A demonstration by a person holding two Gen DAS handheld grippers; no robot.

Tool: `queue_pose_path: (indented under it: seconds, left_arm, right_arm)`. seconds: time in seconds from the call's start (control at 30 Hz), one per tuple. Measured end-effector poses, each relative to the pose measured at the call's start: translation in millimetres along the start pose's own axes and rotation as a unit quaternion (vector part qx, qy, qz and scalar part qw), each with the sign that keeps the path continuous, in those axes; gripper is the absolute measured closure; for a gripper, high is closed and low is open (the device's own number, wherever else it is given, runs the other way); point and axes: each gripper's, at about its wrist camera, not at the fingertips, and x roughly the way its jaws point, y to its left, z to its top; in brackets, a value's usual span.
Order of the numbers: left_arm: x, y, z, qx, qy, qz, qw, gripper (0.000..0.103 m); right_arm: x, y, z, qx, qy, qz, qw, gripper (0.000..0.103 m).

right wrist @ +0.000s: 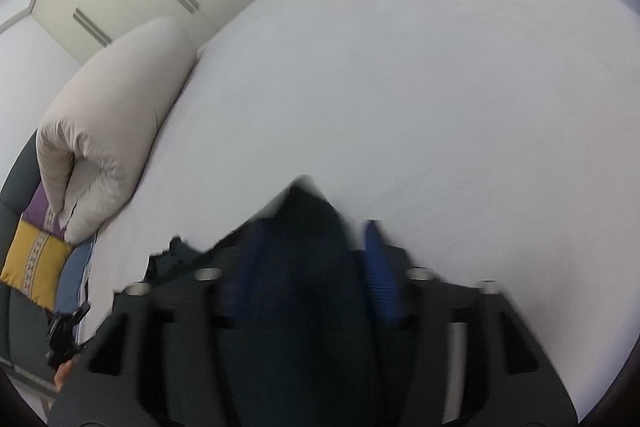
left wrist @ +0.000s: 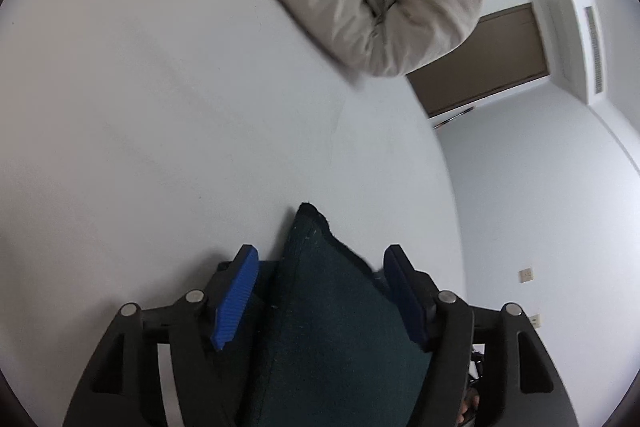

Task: Fold small clothes

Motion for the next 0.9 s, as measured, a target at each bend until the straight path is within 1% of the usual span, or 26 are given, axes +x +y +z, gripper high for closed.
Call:
queue_pose_path:
  seconds: [0.07,0.13,0.2,0.27,0.37,0.43,0.5,0.57,0.63,0.67,0.77,0.83,0.87,0.9]
  left_arm:
    - [-11.3,-4.7,-2.1,0.009,-0.008,0.003,0.9999,0.036]
    - [-22.5,-12.3,-12.0,0.034,-0.008,0.005,0.9994,0.036]
    - [-31.3,-18.5,-25.7,0.06,-0.005,0.017,0.998,0.036]
    - [-41.2,-22.0,-45.2,0.085,-0.004,0.025,0.9961,0.036]
    - [-48.7,-23.9,-71.0,0.117,-0.001,0.045,0.9921,0.036]
    - [-50.1,-25.2,-86.3,0.137,0.002,0.06,0.9887,0.036]
    - [-48.2,-26.0,-98.6,0.156,0.006,0.078,0.9847,0.036]
    - [-47.0,-26.9,-109.1,0.173,0.008,0.095,0.9802,0.036]
    - [-50.3,-27.2,-119.3,0.194,0.0,0.113,0.9745,0.036]
    - [-52.9,-26.7,-123.5,0.201,-0.005,0.116,0.9728,0.036]
    - [-55.3,-23.3,-135.8,0.218,-0.008,0.127,0.9676,0.036]
    - [-49.7,-17.8,-141.0,0.222,0.001,0.144,0.9643,0.037]
    - [-48.2,-13.7,-142.3,0.219,0.005,0.154,0.9635,0.037]
    - [-47.0,-6.4,-142.9,0.209,0.011,0.17,0.9629,0.039]
  right_arm:
    - [-10.3,-1.8,-2.0,0.004,-0.003,0.003,1.0,0.047]
    - [-21.9,-2.2,-7.4,-0.002,-0.005,0.0,1.0,0.047]
    - [-35.7,2.1,-17.5,-0.022,-0.009,-0.003,1.0,0.047]
    - [-46.8,10.5,-33.5,-0.047,-0.009,-0.004,0.999,0.047]
    - [-55.5,32.1,-63.7,-0.09,0.002,-0.002,0.996,0.047]
    - [-56.8,43.6,-85.4,-0.118,0.018,0.012,0.993,0.047]
    - [-63.3,39.9,-104.2,-0.146,0.038,0.02,0.988,0.047]
    - [-58.5,50.2,-125.0,-0.162,0.057,0.025,0.985,0.047]
    - [-52.0,55.2,-142.0,-0.164,0.073,0.03,0.983,0.047]
    - [-51.2,58.0,-148.5,-0.166,0.077,0.031,0.983,0.047]
    - [-46.0,68.3,-167.7,-0.165,0.084,0.054,0.981,0.047]
    - [-40.9,72.6,-179.6,-0.166,0.093,0.055,0.98,0.047]
    - [-38.4,72.0,-183.3,-0.167,0.094,0.051,0.98,0.047]
    - [-37.9,68.8,-181.9,-0.166,0.097,0.049,0.98,0.049]
